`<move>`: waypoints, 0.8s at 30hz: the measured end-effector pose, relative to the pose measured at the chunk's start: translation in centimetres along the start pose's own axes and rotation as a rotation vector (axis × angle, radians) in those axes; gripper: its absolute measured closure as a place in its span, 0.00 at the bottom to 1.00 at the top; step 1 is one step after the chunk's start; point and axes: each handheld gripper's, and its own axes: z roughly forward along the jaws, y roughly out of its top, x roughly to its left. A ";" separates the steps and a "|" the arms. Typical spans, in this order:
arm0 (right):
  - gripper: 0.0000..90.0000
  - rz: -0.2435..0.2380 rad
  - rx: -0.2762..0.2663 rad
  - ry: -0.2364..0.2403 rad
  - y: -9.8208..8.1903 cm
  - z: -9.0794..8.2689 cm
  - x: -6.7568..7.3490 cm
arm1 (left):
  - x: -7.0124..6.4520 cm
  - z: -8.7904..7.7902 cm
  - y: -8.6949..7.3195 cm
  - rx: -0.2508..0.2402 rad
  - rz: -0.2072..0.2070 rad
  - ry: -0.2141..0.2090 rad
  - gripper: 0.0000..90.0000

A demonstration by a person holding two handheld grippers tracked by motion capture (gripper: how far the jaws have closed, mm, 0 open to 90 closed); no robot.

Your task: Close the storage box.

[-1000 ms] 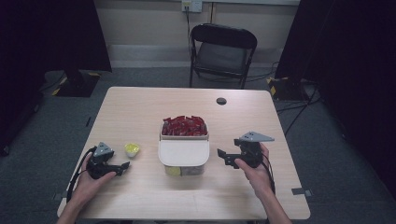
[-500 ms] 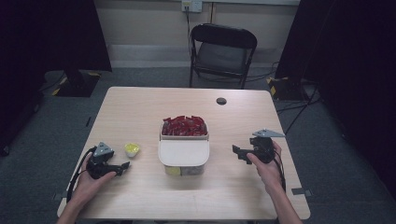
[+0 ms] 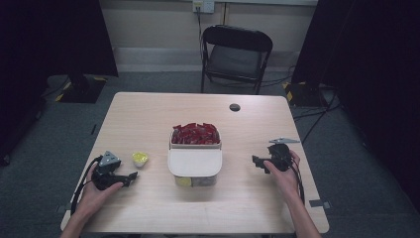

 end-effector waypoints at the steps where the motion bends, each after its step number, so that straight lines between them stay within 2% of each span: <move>1: 0.17 0.004 0.008 -0.001 -0.2 0.2 -0.2 | 0.0 0.0 0.0 0.001 0.002 0.000 0.16; 7: 0.17 0.021 0.032 -0.028 -1.3 1.1 -1.1 | 0.0 0.0 0.0 0.001 0.001 0.000 0.16; 11: 0.17 0.010 0.037 -0.061 -1.6 1.3 -1.4 | 0.0 0.0 0.0 0.000 0.000 0.000 0.16; 15: 0.15 -0.039 0.025 -0.087 -2.0 1.3 -1.3 | 0.0 0.0 0.0 0.000 -0.002 0.001 0.16; 24: 0.13 -0.029 -0.059 -0.094 -3.2 1.2 -1.3 | -0.1 0.0 0.0 0.001 -0.005 0.004 0.16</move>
